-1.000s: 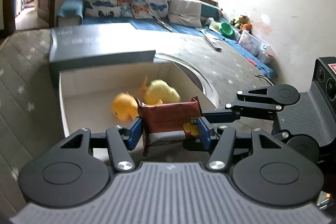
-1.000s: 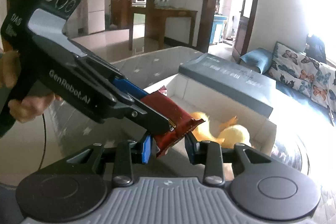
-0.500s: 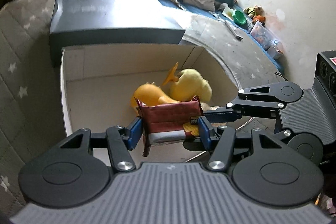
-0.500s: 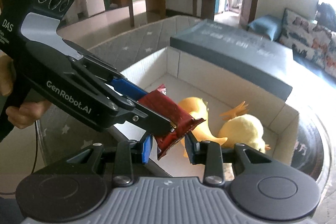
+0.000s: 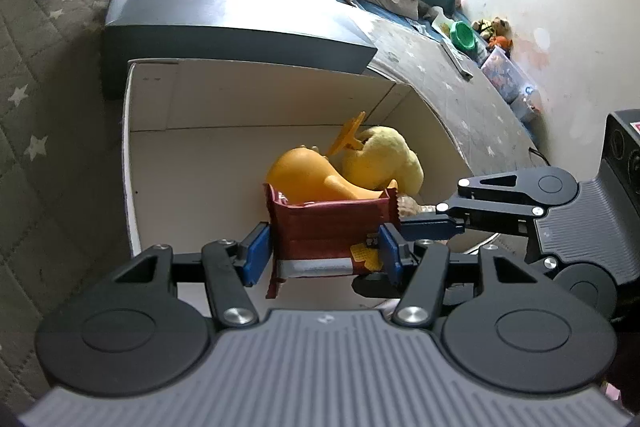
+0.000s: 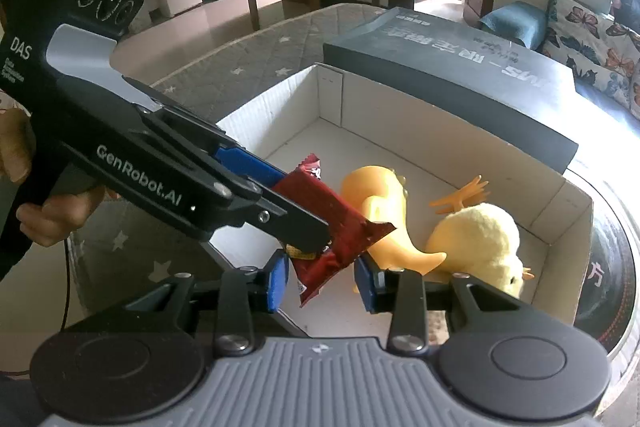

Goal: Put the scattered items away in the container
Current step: 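Lift the red snack packet with the left gripper and lower it into the white box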

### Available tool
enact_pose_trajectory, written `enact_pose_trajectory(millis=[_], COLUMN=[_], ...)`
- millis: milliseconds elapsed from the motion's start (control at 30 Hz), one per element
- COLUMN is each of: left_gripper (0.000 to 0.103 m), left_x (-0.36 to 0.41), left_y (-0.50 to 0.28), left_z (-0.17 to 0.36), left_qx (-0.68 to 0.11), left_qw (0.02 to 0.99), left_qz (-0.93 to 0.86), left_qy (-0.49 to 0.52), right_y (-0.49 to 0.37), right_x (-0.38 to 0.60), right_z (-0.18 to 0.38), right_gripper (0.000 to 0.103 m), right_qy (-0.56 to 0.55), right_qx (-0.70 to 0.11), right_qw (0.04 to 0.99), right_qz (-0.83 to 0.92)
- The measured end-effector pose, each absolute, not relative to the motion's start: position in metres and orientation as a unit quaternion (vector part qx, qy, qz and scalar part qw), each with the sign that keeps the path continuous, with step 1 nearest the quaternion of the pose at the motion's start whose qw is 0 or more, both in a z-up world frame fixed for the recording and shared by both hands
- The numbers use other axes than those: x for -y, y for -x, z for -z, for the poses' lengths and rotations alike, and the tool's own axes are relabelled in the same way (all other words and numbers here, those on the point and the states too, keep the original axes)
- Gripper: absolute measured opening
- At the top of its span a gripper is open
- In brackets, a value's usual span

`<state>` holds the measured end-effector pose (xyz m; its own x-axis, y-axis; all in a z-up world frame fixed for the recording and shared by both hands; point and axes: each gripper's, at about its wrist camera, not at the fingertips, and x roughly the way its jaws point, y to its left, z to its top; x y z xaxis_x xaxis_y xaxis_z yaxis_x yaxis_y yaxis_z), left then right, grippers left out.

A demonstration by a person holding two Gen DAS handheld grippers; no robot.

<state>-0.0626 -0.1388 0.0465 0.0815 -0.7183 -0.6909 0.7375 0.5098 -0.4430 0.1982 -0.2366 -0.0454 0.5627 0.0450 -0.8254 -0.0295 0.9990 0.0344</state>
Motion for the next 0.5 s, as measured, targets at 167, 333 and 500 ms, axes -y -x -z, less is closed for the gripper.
enact_pose_trajectory(millis=[167,333,500], left_gripper=[0.058,0.058,0.058], left_x=[0.1411,0.1432,0.143], left_y=[0.0642,0.0671,0.0671], left_z=[-0.046,-0.0461,-0.046], left_qx=[-0.46,-0.456,-0.457], left_qw=[0.738,0.741,0.743], left_qz=[0.494,0.492,0.488], left_qy=[-0.013,-0.026,-0.027], right_y=[-0.1993,-0.1976,-0.1952], right_x=[0.2375,0.239,0.2399], right_z=[0.0432,0.0408,0.0385], right_gripper=[0.041,0.05,0.05], right_qy=[-0.009,-0.006,-0.006], right_qx=[-0.471,-0.469,-0.466], right_qw=[0.882,0.883,0.885], right_qz=[-0.021,-0.014,-0.011])
